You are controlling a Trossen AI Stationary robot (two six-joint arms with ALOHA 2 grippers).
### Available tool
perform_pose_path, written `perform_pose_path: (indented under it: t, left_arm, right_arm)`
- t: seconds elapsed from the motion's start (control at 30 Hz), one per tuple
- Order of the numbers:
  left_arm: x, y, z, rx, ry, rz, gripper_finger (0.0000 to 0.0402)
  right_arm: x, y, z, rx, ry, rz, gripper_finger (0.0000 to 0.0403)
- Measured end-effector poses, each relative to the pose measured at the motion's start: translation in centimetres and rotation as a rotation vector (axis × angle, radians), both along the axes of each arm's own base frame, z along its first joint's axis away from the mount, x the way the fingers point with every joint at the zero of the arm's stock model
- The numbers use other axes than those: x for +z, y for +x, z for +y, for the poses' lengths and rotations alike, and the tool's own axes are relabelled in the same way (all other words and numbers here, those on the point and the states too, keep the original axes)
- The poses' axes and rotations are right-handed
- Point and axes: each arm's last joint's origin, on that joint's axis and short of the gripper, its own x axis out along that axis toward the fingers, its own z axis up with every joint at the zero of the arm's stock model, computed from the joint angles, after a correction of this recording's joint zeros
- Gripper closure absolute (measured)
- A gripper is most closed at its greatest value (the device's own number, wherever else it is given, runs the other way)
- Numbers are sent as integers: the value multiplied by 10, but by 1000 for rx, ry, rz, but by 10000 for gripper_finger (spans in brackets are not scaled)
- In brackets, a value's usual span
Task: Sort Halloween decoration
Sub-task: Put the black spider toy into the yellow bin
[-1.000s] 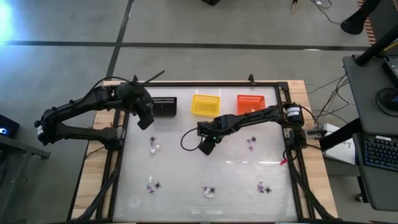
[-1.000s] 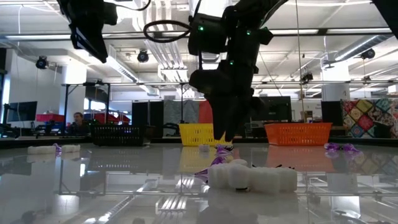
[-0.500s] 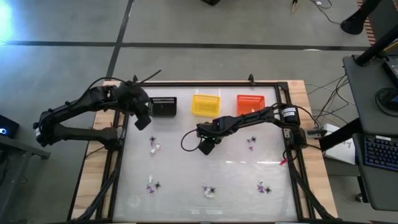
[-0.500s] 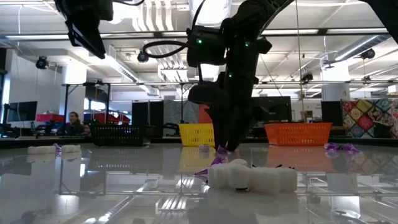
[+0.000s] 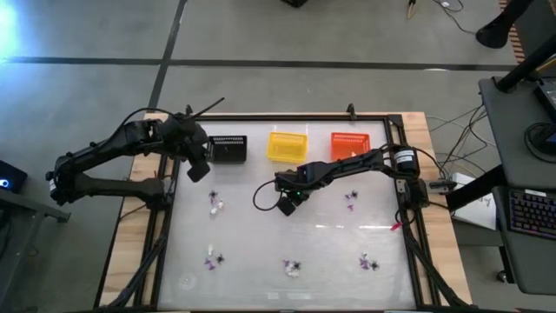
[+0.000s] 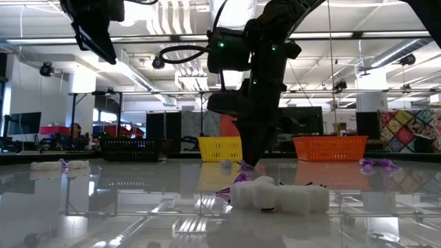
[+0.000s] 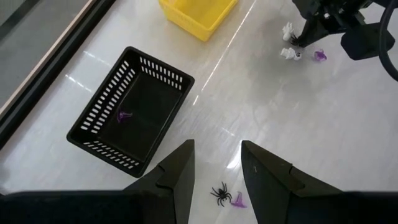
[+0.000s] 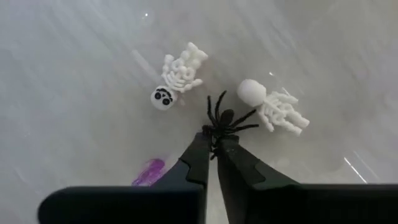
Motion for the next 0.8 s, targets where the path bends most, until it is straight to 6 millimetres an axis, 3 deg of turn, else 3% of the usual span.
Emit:
perform_pose_path:
  t: [0.2, 0.7, 0.8]
  left_arm:
    - [1, -2, -1, 0, 2, -4, 288]
    - [1, -6, -2, -21, 11, 11, 288]
    - [1, -6, -2, -21, 11, 11, 288]
  right_arm:
    - [7, 4, 1, -4, 44, -11, 394]
    - [72, 17, 4, 4, 13, -162, 394]
    - [76, 15, 3, 7, 11, -164, 394]
